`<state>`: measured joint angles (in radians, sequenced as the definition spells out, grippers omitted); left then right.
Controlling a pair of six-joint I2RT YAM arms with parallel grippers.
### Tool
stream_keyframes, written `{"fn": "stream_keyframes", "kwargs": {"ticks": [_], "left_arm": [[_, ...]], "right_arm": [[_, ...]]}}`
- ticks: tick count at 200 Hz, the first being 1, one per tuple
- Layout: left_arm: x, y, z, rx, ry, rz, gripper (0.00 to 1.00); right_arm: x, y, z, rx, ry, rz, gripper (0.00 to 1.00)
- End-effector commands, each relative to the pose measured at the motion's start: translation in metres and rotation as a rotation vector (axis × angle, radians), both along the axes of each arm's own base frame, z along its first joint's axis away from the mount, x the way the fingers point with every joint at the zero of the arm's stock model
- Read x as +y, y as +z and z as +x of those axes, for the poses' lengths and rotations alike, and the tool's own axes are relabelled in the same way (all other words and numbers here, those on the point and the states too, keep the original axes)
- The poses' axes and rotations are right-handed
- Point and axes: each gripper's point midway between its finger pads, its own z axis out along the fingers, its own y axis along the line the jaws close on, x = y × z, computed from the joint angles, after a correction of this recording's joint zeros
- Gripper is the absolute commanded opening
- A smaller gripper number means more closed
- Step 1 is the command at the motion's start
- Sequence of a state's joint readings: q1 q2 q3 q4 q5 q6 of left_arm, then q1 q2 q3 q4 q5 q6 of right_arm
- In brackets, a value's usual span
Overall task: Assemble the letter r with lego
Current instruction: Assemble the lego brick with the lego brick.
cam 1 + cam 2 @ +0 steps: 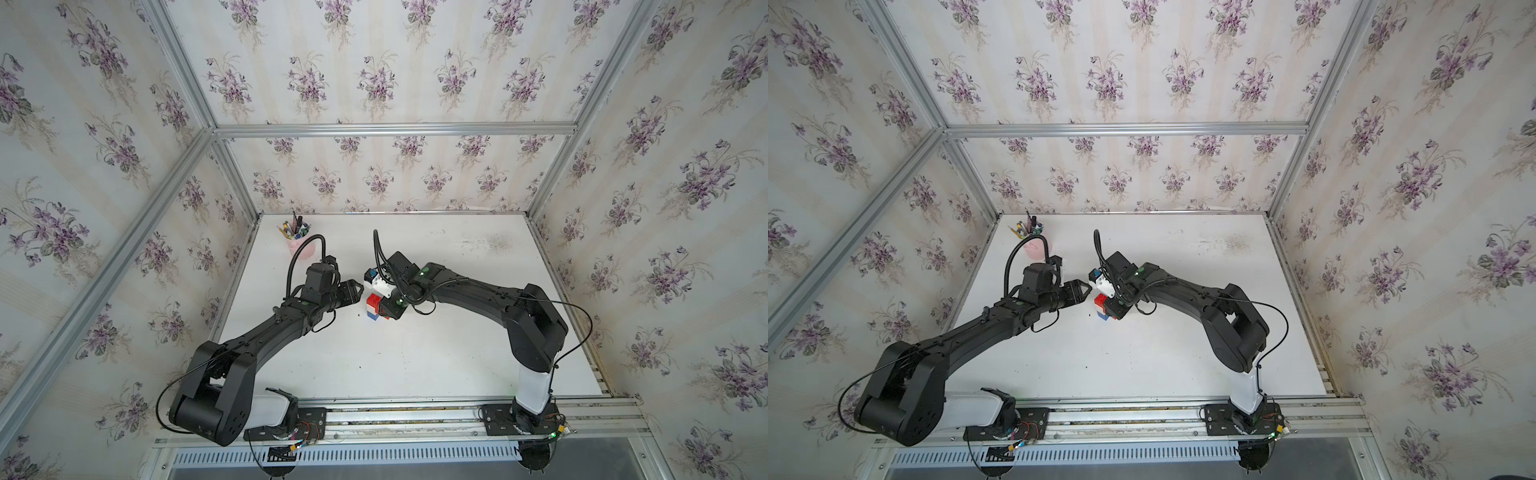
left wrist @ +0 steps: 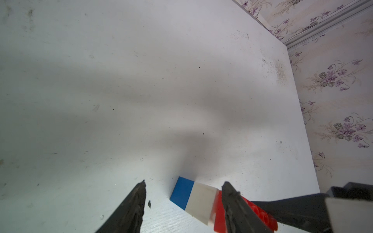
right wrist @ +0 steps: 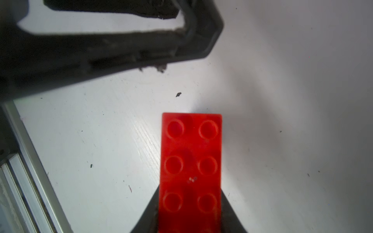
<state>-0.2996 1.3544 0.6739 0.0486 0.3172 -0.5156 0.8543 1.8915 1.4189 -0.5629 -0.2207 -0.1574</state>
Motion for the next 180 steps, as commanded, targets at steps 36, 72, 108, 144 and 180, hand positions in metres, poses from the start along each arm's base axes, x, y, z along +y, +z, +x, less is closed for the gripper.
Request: {"fn": "stream_keyframes", "kwargs": {"ticks": [36, 72, 108, 144, 180], "left_arm": [[-0.014, 0.006, 0.001, -0.034, -0.045, -0.017, 0.62], [-0.019, 0.004, -0.005, -0.031, -0.075, -0.006, 0.62], [-0.019, 0.008, -0.014, -0.055, -0.095, -0.013, 0.62], [-0.023, 0.012, -0.019, -0.073, -0.121, -0.005, 0.62], [-0.028, 0.012, -0.019, -0.079, -0.144, 0.004, 0.62]], "right_arm": [[-0.005, -0.006, -0.002, 0.011, -0.003, -0.032, 0.0], [-0.009, -0.014, -0.004, 0.02, -0.011, -0.052, 0.0], [-0.01, -0.018, -0.004, 0.025, -0.016, -0.058, 0.0], [-0.009, -0.013, 0.0, 0.008, -0.019, -0.066, 0.0], [-0.012, -0.013, 0.0, 0.008, -0.013, -0.097, 0.0]]}}
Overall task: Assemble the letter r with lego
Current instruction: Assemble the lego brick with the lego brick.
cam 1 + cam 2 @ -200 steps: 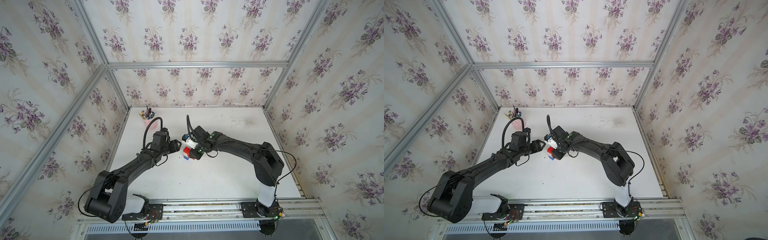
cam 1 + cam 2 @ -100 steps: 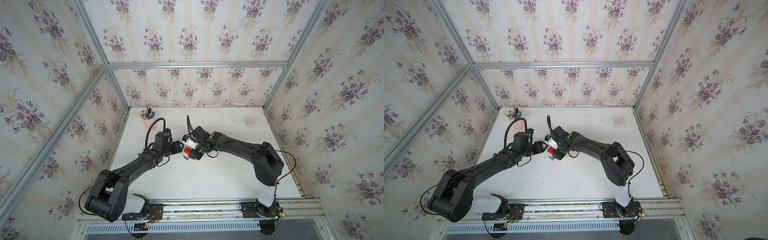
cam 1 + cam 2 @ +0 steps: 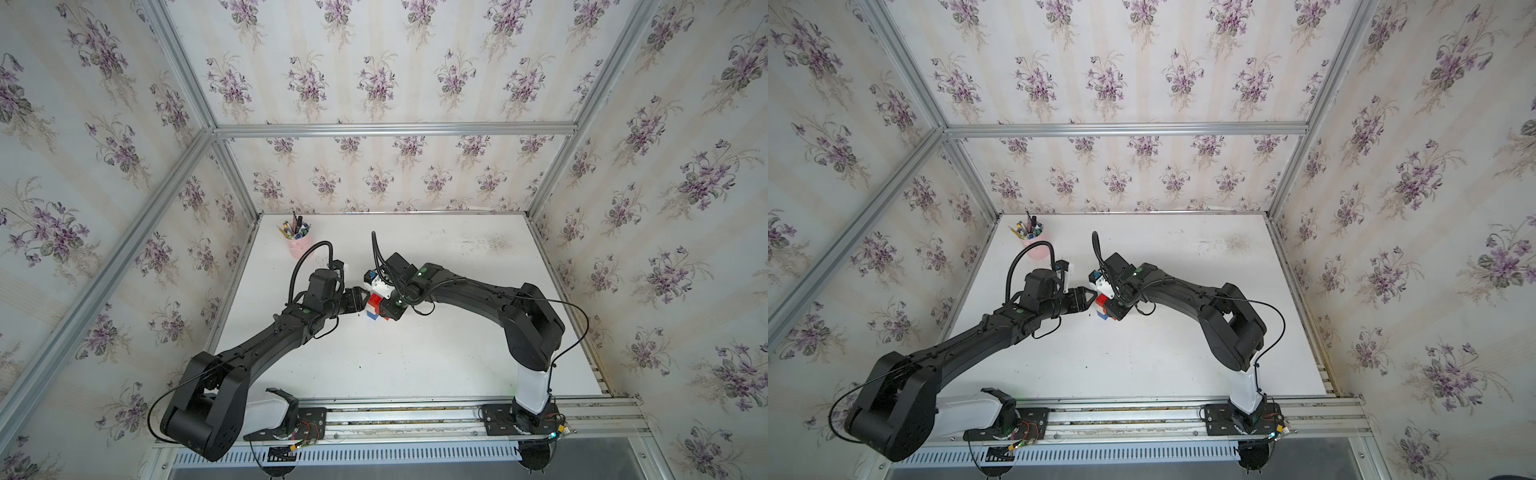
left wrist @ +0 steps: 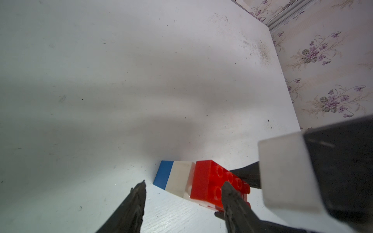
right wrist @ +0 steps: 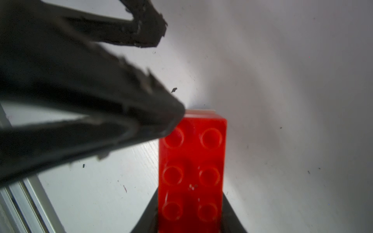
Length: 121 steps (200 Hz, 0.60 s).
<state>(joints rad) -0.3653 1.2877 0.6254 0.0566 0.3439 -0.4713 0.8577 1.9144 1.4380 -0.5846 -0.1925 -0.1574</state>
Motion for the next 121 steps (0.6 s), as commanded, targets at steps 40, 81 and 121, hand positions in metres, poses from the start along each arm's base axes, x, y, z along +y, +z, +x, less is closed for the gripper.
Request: {"fn": "stream_keyframes", "kwargs": {"ticks": [40, 81, 121], "left_arm": [[-0.009, -0.001, 0.004, -0.017, -0.041, 0.017, 0.62], [-0.008, -0.004, 0.005, -0.016, -0.036, 0.027, 0.62], [-0.007, -0.004, 0.007, -0.019, -0.027, 0.028, 0.61]], "right_arm": [[-0.008, 0.0, 0.0, 0.005, -0.004, -0.059, 0.0], [-0.006, 0.002, 0.001, 0.01, 0.009, -0.075, 0.0], [-0.001, 0.0, -0.004, 0.022, 0.033, -0.084, 0.0]]}}
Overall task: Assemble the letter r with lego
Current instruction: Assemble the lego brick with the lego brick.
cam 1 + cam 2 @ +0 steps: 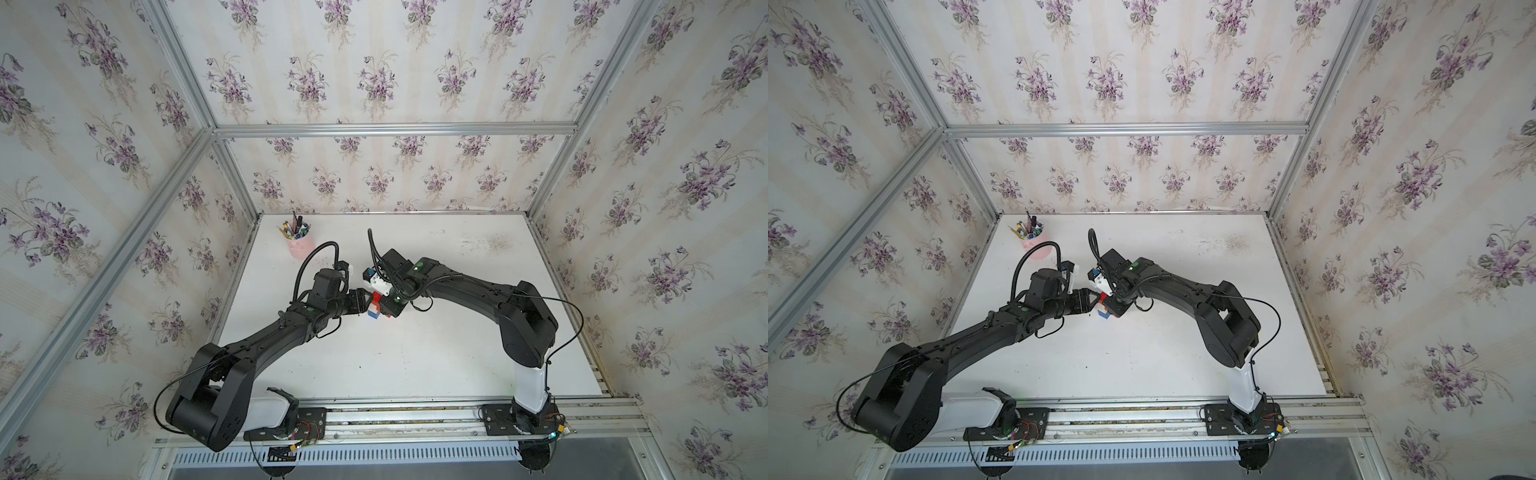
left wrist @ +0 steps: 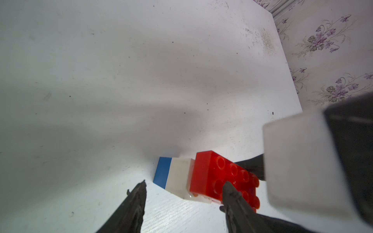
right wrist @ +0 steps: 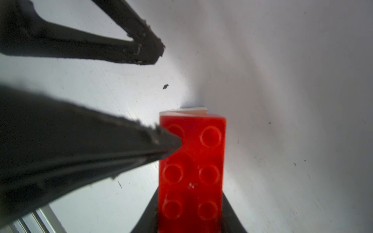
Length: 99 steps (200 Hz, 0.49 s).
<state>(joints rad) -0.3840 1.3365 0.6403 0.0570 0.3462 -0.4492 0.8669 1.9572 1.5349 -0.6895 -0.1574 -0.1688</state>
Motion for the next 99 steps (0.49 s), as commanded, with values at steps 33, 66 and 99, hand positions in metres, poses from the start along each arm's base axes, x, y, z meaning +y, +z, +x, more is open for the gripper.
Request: {"fn": "stream_keyframes", "kwargs": {"ticks": [33, 66, 99], "left_arm": [[0.001, 0.0069, 0.0074, -0.041, 0.008, 0.008, 0.61], [0.0014, 0.0052, 0.0076, -0.038, 0.011, 0.012, 0.61], [0.0004, 0.0026, 0.0082, -0.031, 0.009, 0.009, 0.61]], "right_arm": [[0.0022, -0.0005, -0.0095, 0.019, 0.036, -0.016, 0.0], [0.0, -0.0036, -0.0114, 0.026, 0.034, -0.028, 0.0], [-0.0008, -0.0066, -0.0129, 0.036, 0.028, -0.031, 0.0]]}}
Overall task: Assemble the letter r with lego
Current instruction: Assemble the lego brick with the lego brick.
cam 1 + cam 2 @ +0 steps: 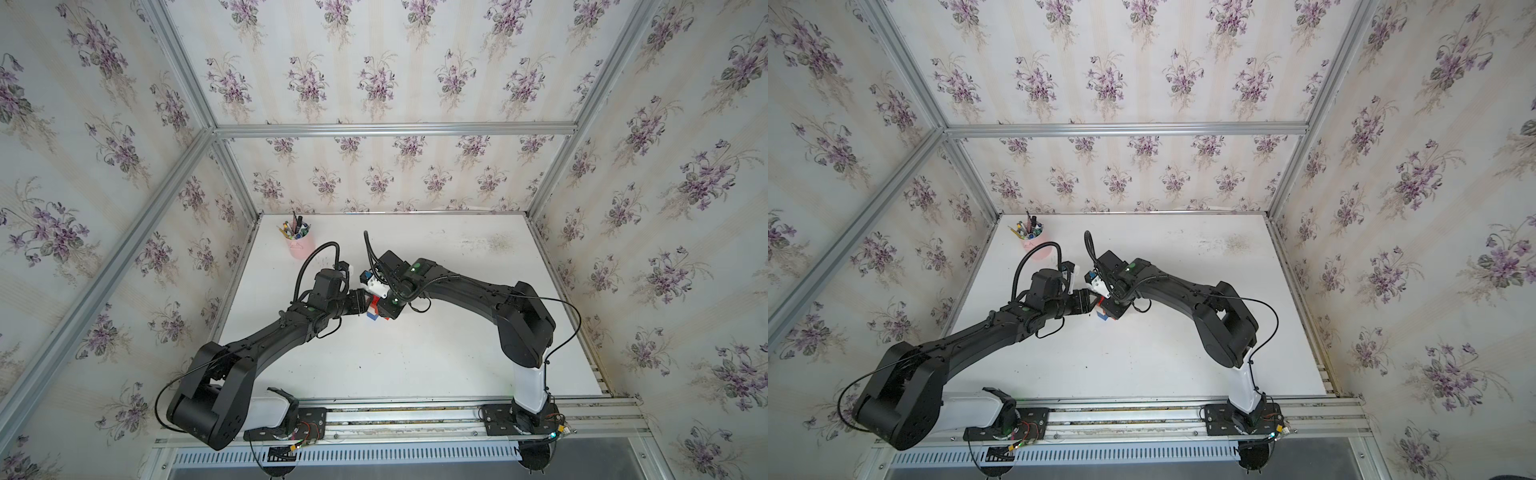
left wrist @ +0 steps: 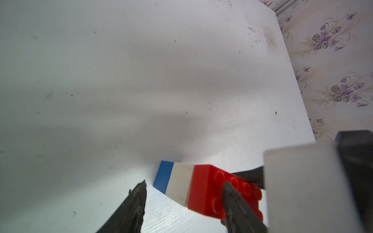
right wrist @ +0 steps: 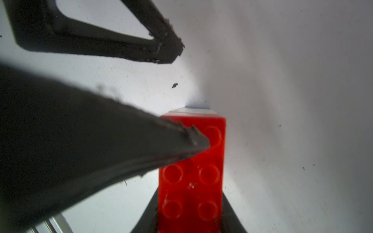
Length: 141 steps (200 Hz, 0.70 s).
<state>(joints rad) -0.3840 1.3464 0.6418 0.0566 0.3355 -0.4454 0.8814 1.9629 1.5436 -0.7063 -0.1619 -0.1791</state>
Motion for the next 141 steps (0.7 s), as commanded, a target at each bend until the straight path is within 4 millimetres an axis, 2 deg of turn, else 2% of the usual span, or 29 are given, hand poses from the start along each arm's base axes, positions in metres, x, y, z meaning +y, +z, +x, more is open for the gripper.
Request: {"fn": "stream_keyframes", "kwargs": {"ticks": [1, 77, 80, 111, 141], "left_arm": [[-0.001, 0.006, 0.007, -0.034, 0.003, -0.003, 0.61], [-0.002, -0.004, 0.006, -0.01, -0.004, 0.004, 0.56], [-0.002, -0.004, 0.007, -0.01, -0.005, 0.005, 0.52], [-0.003, -0.009, 0.006, 0.002, -0.01, 0.008, 0.43], [-0.001, -0.014, 0.002, 0.018, -0.008, 0.015, 0.27]], "right_arm": [[-0.004, -0.006, -0.006, 0.027, 0.001, -0.022, 0.0], [-0.005, -0.008, -0.008, 0.043, -0.012, -0.025, 0.0], [-0.005, -0.008, -0.008, 0.044, -0.012, -0.025, 0.0], [-0.004, -0.007, -0.009, 0.049, -0.01, -0.02, 0.0], [-0.002, -0.007, -0.012, 0.066, -0.002, -0.017, 0.0]]}}
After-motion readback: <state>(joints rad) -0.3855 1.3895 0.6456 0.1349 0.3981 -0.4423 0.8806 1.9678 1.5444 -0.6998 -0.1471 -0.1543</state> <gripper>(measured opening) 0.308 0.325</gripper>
